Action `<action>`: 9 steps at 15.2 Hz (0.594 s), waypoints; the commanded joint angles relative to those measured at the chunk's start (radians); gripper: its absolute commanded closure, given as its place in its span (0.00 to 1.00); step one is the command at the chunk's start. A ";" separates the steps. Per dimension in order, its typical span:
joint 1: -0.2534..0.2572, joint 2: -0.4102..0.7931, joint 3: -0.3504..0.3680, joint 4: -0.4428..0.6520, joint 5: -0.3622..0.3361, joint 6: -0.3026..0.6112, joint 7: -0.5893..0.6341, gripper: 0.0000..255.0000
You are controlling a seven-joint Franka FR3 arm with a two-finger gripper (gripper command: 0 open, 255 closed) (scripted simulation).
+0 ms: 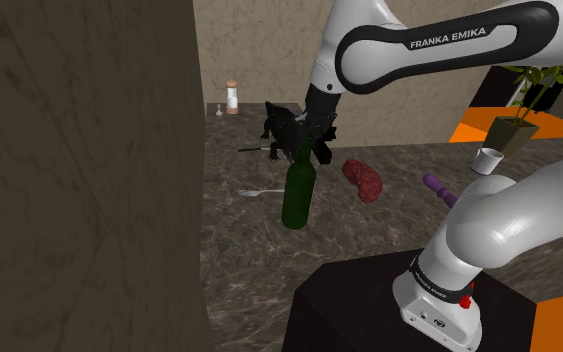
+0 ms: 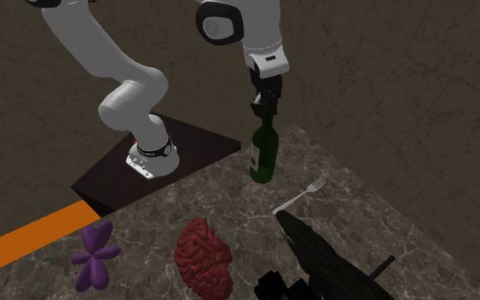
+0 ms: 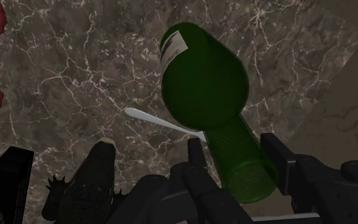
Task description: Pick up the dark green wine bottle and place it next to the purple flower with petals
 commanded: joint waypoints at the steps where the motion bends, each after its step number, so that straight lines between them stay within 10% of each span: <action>1: 0.000 0.000 0.000 0.000 0.000 0.000 0.000 1.00; 9: -0.002 -0.011 -0.006 0.072 -0.004 -0.084 0.000 1.00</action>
